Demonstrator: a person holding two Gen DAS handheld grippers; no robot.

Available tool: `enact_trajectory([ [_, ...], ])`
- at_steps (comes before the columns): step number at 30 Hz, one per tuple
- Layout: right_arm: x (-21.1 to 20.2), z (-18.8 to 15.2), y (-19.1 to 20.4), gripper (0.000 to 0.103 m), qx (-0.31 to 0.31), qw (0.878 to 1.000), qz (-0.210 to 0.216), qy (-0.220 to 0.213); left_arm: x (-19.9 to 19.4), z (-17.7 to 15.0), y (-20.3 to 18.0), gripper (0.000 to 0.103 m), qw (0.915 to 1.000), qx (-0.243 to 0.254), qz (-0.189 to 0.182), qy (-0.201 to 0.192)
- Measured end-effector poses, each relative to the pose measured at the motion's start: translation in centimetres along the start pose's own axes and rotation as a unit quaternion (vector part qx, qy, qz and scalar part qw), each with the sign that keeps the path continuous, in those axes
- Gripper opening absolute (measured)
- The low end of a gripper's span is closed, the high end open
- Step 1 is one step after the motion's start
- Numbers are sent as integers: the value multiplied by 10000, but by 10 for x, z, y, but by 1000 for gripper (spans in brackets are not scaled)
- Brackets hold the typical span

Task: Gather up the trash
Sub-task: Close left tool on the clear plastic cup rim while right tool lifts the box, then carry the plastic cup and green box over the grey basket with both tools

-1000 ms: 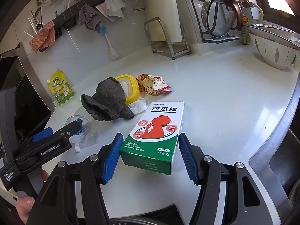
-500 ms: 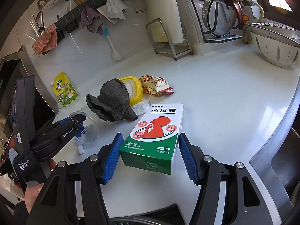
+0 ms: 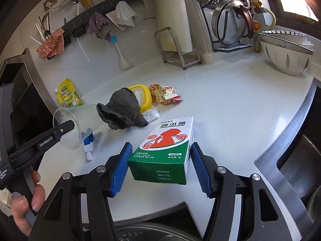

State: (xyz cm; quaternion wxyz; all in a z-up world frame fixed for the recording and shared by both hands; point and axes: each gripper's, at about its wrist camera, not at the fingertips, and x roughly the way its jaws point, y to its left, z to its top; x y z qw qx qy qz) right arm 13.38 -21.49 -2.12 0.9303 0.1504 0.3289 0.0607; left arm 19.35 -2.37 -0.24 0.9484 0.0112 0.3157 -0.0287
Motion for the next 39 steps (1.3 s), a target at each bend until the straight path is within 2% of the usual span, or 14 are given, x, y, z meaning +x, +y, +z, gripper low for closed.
enact_trajectory([
  [21,-73,-49,36,57,-183,9997,-144,-97,-88,-65,3,4,9982,311,-491,146],
  [39,-128,-123,41,56,-211,9996,-152,60,-127,-153,-10,4,9937,490,-858,538],
])
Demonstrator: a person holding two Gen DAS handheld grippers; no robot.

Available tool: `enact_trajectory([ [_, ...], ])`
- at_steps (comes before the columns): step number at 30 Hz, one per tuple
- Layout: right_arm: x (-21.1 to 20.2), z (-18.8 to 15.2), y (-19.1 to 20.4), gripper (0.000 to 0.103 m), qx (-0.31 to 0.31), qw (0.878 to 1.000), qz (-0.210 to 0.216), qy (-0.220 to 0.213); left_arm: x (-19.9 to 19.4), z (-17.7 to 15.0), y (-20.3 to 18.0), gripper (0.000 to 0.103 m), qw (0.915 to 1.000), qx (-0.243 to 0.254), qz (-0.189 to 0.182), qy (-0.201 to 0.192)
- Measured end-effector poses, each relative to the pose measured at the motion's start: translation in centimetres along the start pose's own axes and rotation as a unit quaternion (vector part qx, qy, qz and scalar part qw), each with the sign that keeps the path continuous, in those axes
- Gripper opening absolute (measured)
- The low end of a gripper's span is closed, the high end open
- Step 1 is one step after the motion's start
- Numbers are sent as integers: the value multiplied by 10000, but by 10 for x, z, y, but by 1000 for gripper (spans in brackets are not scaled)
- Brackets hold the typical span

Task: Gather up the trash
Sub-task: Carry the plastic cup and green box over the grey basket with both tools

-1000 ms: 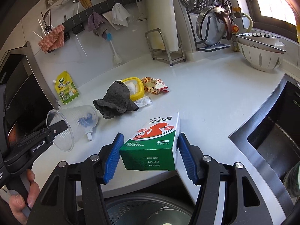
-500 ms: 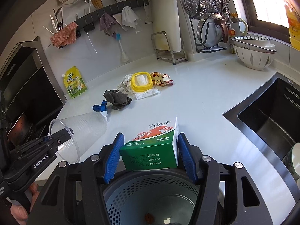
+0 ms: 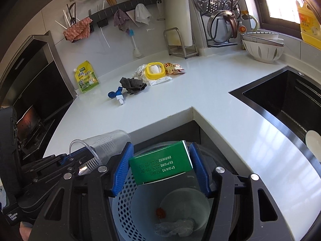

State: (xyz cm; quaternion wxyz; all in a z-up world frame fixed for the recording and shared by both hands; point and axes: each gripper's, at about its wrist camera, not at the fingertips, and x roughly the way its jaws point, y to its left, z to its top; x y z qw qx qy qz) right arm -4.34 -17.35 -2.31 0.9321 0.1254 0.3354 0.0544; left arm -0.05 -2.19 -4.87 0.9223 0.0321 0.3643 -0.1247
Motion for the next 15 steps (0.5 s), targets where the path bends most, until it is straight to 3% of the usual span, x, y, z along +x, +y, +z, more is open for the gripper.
enact_trajectory([
  [15,-4,-54,-19,55,117,9991,-208,353,8,-38,-14,4,9992,96,-178,342],
])
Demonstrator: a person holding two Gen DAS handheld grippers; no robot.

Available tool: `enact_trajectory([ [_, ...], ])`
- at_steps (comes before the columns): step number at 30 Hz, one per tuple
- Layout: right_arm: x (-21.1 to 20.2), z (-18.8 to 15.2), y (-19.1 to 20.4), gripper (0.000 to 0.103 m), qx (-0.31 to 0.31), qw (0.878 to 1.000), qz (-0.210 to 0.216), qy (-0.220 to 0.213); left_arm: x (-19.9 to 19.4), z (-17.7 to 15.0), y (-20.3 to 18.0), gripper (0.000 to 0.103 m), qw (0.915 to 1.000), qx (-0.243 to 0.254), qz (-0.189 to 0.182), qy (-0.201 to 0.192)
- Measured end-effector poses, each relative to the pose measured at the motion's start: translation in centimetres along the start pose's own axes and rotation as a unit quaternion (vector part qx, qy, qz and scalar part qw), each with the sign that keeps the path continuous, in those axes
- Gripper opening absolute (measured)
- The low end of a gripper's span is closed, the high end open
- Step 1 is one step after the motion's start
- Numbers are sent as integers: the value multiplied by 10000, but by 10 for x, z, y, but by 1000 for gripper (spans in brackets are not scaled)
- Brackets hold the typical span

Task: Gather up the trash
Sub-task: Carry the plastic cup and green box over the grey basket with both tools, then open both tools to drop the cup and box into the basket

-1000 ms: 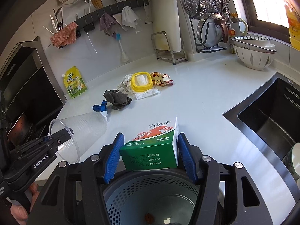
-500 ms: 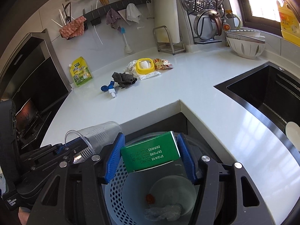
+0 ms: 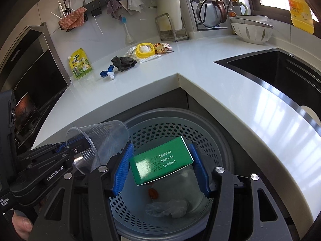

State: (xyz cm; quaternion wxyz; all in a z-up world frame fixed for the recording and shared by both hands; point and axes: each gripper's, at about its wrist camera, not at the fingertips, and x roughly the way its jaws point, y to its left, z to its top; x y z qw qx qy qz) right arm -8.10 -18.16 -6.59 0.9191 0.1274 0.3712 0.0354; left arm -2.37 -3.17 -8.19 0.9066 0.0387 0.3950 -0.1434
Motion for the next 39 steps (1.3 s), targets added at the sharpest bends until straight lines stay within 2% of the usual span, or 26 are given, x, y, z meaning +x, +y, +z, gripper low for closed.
enact_trajectory([
  [19,15,-23,-14,55,44,9994,-75,334,27,-19,-4,4,9985,12,-59,553],
  [34,19,-24,-17,56,87,9990,-105,421,33,-22,5,8,9970,-173,-38,753],
  [37,18,-23,-19,56,180,9990,-54,409,34,-23,6,16,9968,-210,-6,767],
  [39,17,-23,-20,56,197,9990,-69,391,32,-23,8,40,9971,-237,18,729],
])
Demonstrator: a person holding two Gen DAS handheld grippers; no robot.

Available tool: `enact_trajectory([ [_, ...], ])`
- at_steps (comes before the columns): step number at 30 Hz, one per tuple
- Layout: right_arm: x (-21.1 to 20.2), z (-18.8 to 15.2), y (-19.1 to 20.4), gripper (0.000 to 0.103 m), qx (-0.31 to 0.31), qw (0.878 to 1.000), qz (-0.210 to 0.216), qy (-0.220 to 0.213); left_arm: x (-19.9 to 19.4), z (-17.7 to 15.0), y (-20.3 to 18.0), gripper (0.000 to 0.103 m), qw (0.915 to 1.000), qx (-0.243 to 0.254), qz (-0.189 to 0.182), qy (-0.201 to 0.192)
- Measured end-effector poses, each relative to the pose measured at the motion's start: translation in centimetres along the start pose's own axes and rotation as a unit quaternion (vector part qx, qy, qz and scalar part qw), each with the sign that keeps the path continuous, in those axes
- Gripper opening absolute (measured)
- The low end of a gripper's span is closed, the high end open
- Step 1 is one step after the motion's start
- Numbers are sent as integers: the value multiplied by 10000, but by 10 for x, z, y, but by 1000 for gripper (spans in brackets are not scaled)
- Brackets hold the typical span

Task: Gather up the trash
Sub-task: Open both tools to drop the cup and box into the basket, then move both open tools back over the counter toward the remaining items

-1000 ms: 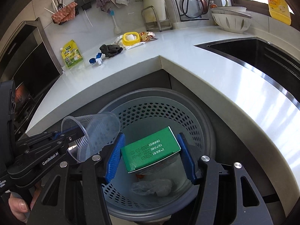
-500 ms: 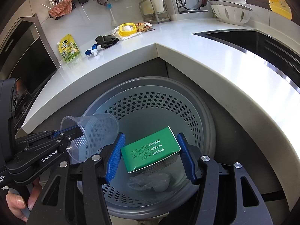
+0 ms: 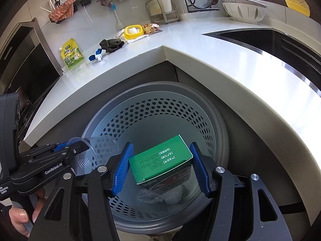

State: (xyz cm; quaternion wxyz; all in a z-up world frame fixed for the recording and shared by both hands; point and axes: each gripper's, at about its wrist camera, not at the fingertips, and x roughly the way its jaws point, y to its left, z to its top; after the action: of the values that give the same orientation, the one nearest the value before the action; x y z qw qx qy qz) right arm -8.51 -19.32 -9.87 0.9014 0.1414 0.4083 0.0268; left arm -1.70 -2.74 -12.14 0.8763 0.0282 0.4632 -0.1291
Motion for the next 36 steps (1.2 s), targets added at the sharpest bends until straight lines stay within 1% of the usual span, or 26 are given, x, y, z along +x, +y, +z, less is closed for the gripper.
enact_trajectory([
  [2,0,0,0,56,2,10000,-7,-1,-3,0,1,54,9999,-35,33,-100],
  [7,-3,0,0,57,30,10000,-5,-69,-6,0,3,54,9999,-37,32,-129],
  [10,-5,0,-2,60,61,9999,-6,-111,-5,1,3,54,9999,-42,34,-111],
  [13,-6,-1,-2,60,73,9999,-10,-110,-5,1,4,55,9999,-48,34,-124],
  [15,-7,-1,-3,60,85,9999,7,-128,-6,1,4,60,9998,-51,46,-162],
  [17,-8,0,-3,61,92,9998,31,-149,-7,1,4,60,9998,-54,53,-208],
  [19,-10,0,-3,63,85,9998,22,-191,-9,1,5,63,9996,-59,73,-259],
  [22,-14,1,-2,64,55,9996,50,-268,-16,2,6,70,9991,-72,129,-407],
  [24,-18,1,-1,65,18,9994,70,-343,-21,3,8,78,9984,-92,157,-527],
  [26,-22,3,0,67,-12,9990,90,-431,-28,5,11,82,9976,-139,162,-665],
  [29,-27,5,3,70,-54,9983,134,-563,-39,10,15,86,9955,-223,212,-896],
  [33,-30,13,6,70,-102,9973,207,-702,-55,20,22,91,9916,-288,299,-1223],
  [36,-31,22,9,72,-152,9964,201,-810,-64,30,25,92,9883,-300,342,-1457],
])
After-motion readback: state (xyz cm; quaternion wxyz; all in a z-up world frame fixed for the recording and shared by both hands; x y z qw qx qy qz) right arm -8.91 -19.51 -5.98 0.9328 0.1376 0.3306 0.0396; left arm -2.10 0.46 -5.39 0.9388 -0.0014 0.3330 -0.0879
